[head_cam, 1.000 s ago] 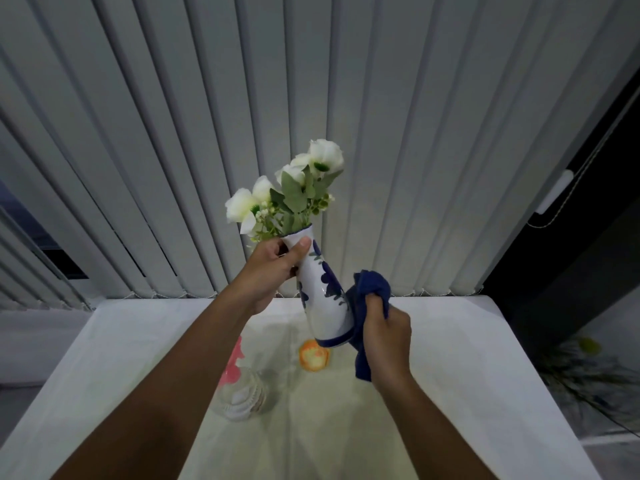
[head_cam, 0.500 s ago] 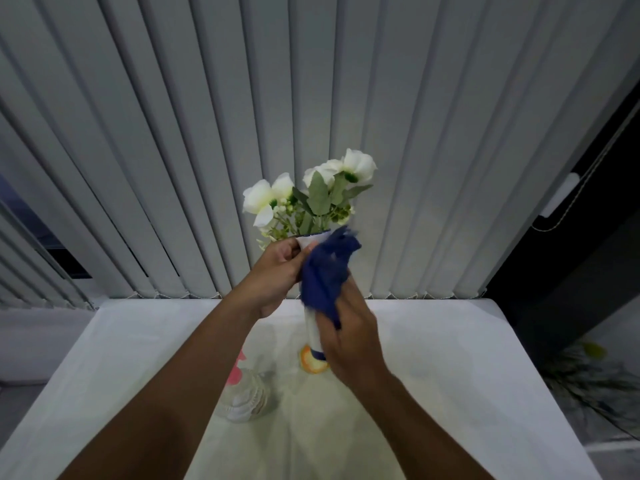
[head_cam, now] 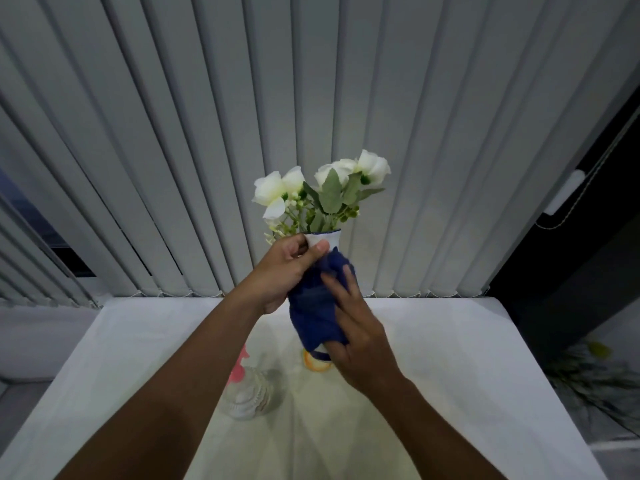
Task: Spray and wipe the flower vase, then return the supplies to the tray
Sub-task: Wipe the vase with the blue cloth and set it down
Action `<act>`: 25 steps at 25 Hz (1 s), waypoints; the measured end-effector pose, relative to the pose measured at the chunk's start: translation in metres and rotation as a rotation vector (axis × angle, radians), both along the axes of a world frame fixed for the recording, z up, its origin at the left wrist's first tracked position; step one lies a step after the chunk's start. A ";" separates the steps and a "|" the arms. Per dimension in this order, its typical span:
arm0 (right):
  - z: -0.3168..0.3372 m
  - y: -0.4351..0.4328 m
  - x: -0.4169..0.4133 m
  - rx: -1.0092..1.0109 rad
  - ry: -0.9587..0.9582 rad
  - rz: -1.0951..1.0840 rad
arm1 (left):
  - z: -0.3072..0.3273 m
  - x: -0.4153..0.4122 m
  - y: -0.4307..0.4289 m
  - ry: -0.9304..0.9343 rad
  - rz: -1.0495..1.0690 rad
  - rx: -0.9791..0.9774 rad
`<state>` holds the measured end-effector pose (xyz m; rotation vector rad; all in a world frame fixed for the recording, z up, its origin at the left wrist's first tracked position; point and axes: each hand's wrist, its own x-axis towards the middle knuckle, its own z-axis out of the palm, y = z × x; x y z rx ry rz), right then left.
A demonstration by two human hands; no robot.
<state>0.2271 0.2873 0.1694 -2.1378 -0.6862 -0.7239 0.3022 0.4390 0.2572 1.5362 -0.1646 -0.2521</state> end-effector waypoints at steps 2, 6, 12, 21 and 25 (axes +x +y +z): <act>0.012 0.000 0.005 0.187 0.065 0.002 | 0.003 -0.001 -0.002 0.005 -0.010 -0.028; 0.010 0.001 -0.008 0.838 0.581 -0.196 | 0.002 -0.001 0.004 0.003 -0.010 -0.046; -0.011 -0.007 -0.028 1.657 1.267 0.065 | 0.001 0.000 0.004 0.053 -0.043 -0.115; -0.008 0.020 -0.047 1.414 1.004 -0.445 | 0.002 0.003 -0.009 0.061 -0.077 0.145; 0.023 0.006 -0.025 0.960 0.771 -0.546 | -0.005 0.000 -0.009 0.061 -0.079 0.133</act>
